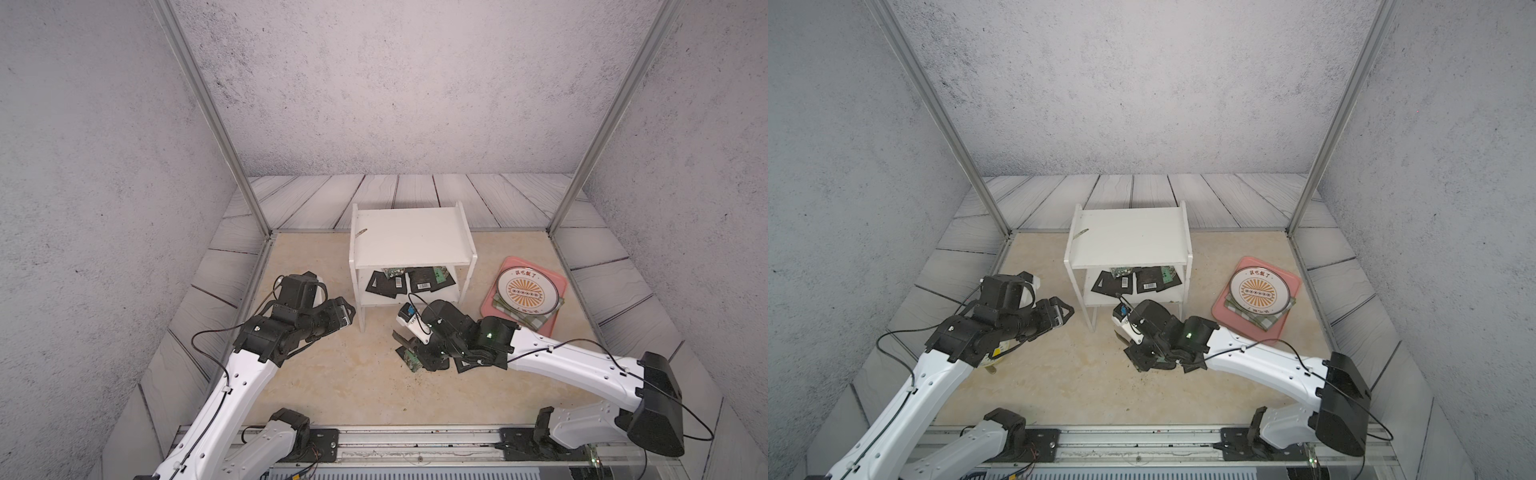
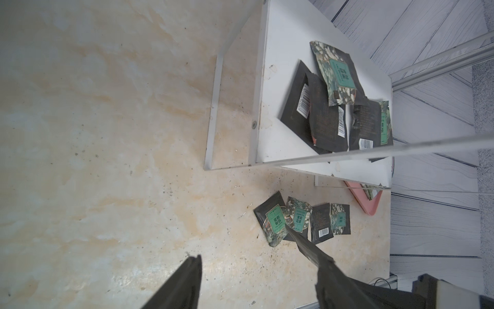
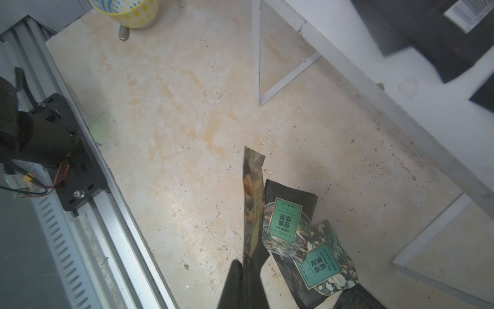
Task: Remove the tea bags from the shelf
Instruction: Place the tea bag at the center of the board.
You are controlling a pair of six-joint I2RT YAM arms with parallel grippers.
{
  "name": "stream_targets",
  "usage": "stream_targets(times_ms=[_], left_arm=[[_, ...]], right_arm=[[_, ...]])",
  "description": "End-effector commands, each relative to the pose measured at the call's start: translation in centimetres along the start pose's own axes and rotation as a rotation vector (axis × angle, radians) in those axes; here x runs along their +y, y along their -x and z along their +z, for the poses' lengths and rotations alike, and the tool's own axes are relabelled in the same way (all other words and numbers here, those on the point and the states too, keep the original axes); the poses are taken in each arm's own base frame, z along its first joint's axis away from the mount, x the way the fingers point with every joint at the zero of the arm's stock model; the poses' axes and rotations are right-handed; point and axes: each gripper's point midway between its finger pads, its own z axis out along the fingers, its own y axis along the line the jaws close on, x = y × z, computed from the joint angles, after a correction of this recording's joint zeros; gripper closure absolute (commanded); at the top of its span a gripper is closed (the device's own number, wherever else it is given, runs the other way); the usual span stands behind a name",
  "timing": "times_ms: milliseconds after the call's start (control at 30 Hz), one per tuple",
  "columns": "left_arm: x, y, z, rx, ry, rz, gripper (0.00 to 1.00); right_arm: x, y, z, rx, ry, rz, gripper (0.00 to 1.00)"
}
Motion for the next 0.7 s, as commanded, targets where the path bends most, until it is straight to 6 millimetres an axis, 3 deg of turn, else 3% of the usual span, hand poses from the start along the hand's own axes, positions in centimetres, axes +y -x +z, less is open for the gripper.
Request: stream_targets(times_ms=[0,400,667], left_arm=[[0.9,0.0,0.4,-0.010,-0.001,-0.027,0.28],[2.6,-0.5,0.6,0.001,0.024,-0.063,0.28],[3.2,-0.6,0.9,0.005,0.032,-0.080,0.28]], right_arm=[[-1.0,0.1,1.5,-0.008,-0.075,0.012,1.00],[-1.2,-0.1,6.2,0.040,-0.153,-0.034,1.00],[0.0,-0.9,8.3,0.080,-0.136,-0.067,1.00]])
